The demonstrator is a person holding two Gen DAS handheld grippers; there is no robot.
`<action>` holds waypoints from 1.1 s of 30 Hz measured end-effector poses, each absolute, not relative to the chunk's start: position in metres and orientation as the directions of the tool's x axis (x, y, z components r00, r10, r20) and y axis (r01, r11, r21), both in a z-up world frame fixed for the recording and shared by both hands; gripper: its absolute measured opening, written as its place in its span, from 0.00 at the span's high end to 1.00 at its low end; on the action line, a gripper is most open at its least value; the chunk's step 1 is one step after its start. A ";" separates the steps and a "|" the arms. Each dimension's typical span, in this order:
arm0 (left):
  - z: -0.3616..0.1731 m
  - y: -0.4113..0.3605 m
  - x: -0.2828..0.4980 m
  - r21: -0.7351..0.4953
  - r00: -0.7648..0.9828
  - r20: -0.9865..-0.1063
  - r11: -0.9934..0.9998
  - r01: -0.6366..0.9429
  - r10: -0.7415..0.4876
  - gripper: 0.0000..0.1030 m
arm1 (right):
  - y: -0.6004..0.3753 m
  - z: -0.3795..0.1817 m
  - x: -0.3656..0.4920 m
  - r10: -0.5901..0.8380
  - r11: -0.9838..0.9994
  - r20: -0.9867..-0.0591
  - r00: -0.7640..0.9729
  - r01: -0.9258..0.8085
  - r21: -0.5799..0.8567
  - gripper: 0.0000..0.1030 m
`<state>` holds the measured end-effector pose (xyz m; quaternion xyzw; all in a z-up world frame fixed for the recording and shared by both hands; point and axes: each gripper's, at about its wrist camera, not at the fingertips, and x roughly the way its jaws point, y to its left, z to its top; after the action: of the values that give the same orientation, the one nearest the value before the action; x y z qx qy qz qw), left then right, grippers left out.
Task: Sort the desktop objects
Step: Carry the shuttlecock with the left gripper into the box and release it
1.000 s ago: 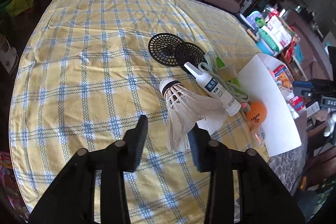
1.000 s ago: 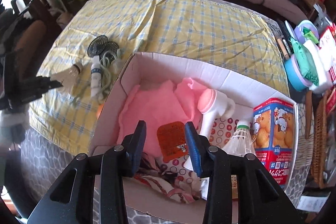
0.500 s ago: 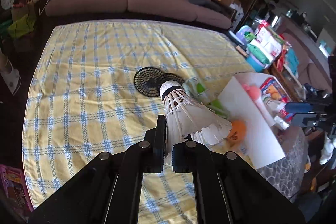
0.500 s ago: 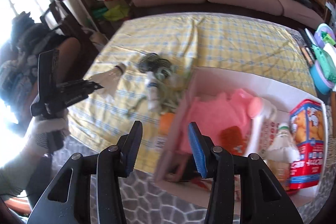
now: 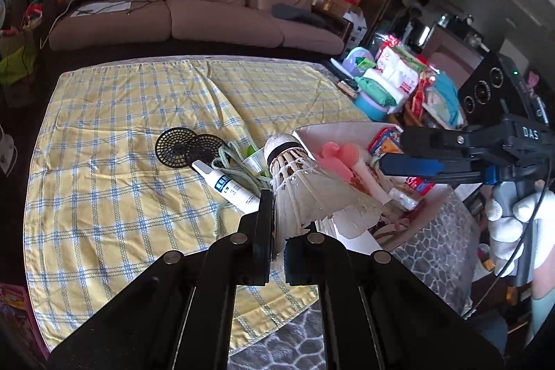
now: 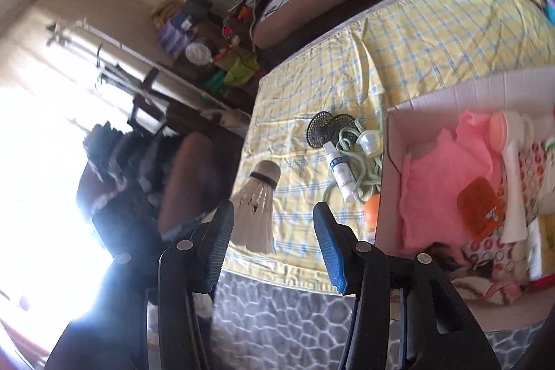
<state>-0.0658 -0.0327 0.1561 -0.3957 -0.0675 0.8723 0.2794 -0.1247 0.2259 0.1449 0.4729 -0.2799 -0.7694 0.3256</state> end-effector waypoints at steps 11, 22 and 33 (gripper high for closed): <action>0.172 0.030 -0.067 -0.314 -0.494 -0.665 -0.810 -0.495 0.560 0.95 | 0.281 0.161 -0.106 -0.663 -0.729 -0.595 -0.453 0.215 0.649 0.48; 0.124 0.130 -0.118 -0.150 -0.454 -0.780 -0.833 -0.532 0.431 0.94 | 0.330 0.134 -0.101 -0.487 -0.863 -0.707 -0.512 0.159 0.480 0.46; 0.157 0.075 -0.088 -0.287 -0.514 -0.684 -0.839 -0.461 0.517 0.00 | 0.330 0.125 -0.077 -0.384 -0.920 -0.735 -0.559 0.164 0.356 0.39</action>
<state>-0.0878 0.0751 0.1570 -0.4047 -0.0342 0.8695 0.2813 -0.0773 0.3303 0.1246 0.4425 -0.1244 -0.8742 0.1566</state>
